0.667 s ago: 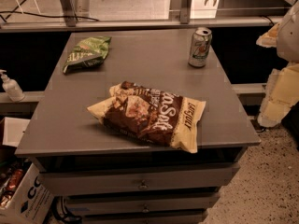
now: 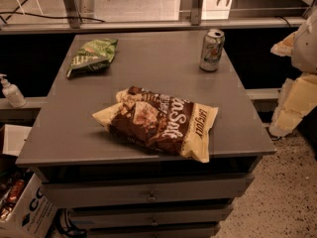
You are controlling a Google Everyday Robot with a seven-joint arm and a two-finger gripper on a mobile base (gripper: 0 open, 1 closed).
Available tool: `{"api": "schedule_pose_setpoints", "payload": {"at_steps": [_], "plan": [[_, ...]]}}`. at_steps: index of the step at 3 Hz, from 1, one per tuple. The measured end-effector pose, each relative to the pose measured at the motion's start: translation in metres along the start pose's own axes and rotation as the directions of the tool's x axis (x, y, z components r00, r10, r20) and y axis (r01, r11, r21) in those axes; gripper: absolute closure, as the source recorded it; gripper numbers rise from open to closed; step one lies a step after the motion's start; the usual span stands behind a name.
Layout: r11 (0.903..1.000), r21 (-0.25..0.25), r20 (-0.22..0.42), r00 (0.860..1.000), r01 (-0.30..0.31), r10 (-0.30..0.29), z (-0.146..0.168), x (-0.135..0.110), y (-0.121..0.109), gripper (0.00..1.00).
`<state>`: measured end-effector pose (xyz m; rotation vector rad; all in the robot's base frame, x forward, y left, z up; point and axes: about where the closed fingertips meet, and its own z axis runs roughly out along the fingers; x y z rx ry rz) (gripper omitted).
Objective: Move 7up can near green jalapeno chip bag
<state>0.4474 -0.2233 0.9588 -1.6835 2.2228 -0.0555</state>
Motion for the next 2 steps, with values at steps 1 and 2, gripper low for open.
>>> {"api": "schedule_pose_setpoints", "payload": {"at_steps": [1,2], "plan": [[0.9987,0.020,0.085,0.995,-0.047,0.045,0.026,0.005,-0.024,0.00],[0.9924,0.059,0.172,0.980,-0.108,0.097,0.051,0.006,-0.057,0.00]]}}
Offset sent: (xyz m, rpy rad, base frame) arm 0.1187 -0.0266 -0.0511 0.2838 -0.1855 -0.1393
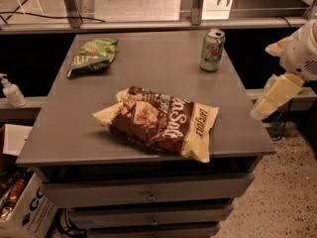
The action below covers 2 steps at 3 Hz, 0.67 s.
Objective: Move 7up can near green jalapeno chip bag
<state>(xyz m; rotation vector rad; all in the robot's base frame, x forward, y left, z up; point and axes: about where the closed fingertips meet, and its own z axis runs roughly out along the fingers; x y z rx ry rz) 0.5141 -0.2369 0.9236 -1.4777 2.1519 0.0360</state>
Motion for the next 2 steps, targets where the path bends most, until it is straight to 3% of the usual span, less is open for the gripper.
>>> {"api": "schedule_pose_setpoints", "payload": {"at_steps": [2], "plan": [[0.9912,0.077,0.115,0.988,-0.108,0.098,0.064,-0.001,-0.058,0.00]]}}
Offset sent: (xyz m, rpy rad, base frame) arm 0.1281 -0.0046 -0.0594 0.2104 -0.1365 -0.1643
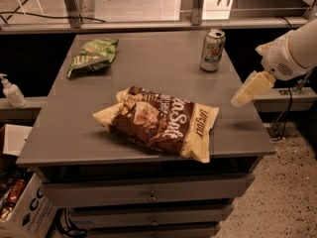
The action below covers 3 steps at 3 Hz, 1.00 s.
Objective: Move 7up can near green jalapeno chip bag
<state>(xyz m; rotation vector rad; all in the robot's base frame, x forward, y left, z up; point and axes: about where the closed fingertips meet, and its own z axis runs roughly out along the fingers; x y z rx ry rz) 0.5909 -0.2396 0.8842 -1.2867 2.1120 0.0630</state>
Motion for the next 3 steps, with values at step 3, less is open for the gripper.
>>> {"api": "schedule_pose_setpoints", "payload": {"at_steps": [3], "plan": [[0.9956,-0.002,0.173,0.981,-0.094,0.093,0.042,-0.028,-0.026,0.00]]}}
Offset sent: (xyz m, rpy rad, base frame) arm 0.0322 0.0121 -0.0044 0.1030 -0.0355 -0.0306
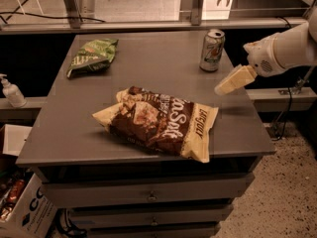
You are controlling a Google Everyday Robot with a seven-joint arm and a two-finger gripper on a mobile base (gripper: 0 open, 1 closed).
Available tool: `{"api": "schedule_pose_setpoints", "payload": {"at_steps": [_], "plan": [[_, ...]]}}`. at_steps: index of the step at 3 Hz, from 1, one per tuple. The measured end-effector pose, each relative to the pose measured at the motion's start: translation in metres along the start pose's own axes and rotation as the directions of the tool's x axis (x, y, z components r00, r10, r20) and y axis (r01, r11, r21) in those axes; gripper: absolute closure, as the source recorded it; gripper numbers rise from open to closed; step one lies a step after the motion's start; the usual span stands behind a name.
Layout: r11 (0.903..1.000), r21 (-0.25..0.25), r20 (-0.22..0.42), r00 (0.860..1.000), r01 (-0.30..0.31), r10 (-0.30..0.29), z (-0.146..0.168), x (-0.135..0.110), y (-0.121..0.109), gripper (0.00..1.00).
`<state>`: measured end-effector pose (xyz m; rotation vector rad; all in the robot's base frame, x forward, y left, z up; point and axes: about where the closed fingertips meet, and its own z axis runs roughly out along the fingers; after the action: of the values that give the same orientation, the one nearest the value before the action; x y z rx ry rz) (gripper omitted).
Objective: Move 7up can near green jalapeno chip bag
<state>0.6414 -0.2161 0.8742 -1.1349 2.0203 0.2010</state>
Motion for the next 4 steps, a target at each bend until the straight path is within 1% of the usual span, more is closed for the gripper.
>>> {"api": "schedule_pose_setpoints", "payload": {"at_steps": [1,2,3,4], "plan": [[0.9983,-0.014,0.085,0.995,-0.057,0.058,0.022,-0.013,-0.011,0.00],[0.9908,-0.034,0.184,0.974,-0.131,0.135,0.044,-0.023,-0.028,0.00],[0.9777,-0.052,0.278,0.937,-0.203,0.210,0.065,-0.030,-0.048,0.00],[0.9693,-0.053,0.354,0.903,-0.240,0.243,0.085,-0.033,-0.066,0.00]]}}
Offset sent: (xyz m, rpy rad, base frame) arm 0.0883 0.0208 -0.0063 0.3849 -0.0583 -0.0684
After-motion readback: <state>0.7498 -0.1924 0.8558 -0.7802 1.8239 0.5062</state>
